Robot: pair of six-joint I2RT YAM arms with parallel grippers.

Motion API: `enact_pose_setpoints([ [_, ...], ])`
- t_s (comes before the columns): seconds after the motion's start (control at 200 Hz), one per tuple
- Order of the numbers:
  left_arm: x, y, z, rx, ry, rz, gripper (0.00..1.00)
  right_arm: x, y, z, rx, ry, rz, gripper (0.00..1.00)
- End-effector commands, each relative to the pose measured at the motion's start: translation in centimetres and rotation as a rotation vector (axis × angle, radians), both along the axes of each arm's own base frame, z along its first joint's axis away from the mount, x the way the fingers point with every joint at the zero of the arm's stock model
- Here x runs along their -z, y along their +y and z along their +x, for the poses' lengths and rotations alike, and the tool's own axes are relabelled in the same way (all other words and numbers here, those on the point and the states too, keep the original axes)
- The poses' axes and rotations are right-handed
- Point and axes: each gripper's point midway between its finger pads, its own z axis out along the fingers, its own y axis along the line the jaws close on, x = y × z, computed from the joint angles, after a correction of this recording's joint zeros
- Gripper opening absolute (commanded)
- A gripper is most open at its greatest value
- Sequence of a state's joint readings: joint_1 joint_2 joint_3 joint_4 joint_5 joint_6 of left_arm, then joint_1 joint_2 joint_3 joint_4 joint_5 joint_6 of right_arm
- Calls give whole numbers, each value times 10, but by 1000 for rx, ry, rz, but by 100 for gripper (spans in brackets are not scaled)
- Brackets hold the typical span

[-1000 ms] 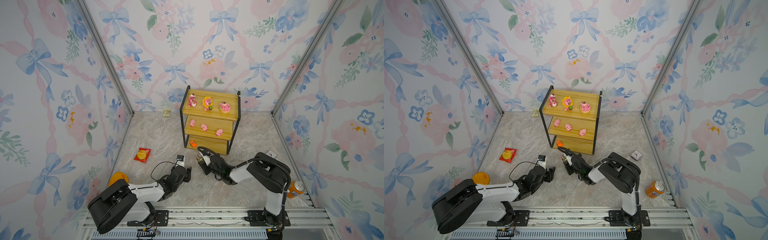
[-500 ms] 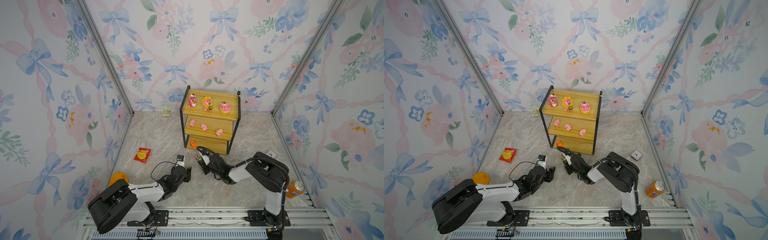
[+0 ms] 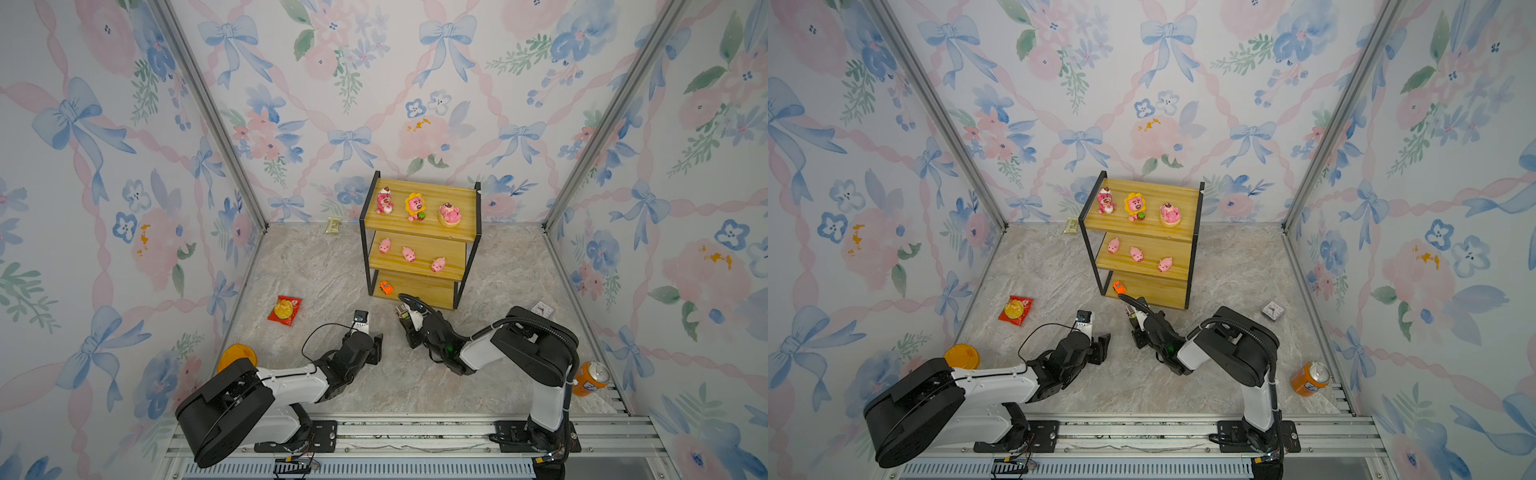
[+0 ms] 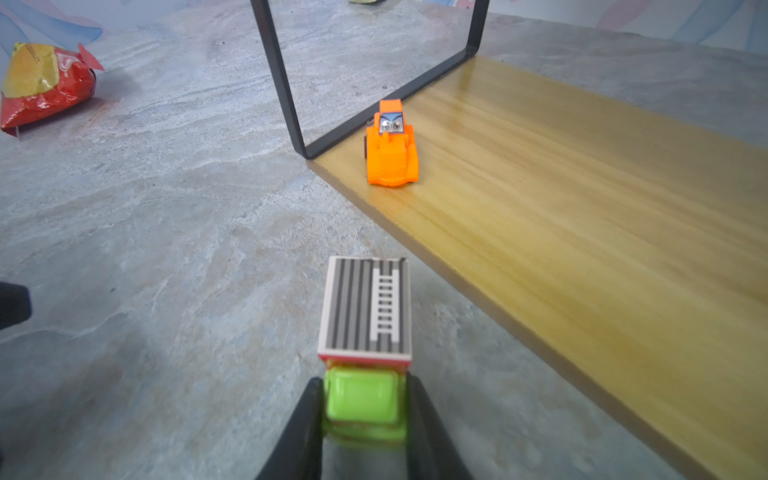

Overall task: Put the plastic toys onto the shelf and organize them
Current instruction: 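Carry the truck onto the bottom shelf board beside the orange car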

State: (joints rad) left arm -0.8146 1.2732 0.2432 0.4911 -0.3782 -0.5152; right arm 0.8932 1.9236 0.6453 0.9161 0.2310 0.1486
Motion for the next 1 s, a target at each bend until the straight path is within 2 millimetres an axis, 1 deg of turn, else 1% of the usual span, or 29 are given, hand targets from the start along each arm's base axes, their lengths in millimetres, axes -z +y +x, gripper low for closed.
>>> enact_pose_setpoints([
  [0.0,7,8,-2,-2,3,44,63,-30,1,11,68,-83,2,22],
  [0.145,7,6,-3,12,5,44,63,-33,-9,15,123,-101,-18,22],
  [0.225,7,6,-3,17,1,45,63,-37,-9,18,139,-110,-14,23],
  [0.43,6,4,-2,28,-4,42,63,-53,0,33,192,-140,-19,23],
  [0.545,6,2,-3,36,-7,40,63,-58,3,43,225,-156,-12,22],
  [0.69,5,2,-4,43,-9,39,63,-55,2,50,252,-149,12,22],
  [0.875,5,0,-4,55,-11,35,63,-49,1,50,259,-143,8,22],
  [0.995,6,0,-4,54,-9,34,63,-45,-4,52,275,-137,9,22],
])
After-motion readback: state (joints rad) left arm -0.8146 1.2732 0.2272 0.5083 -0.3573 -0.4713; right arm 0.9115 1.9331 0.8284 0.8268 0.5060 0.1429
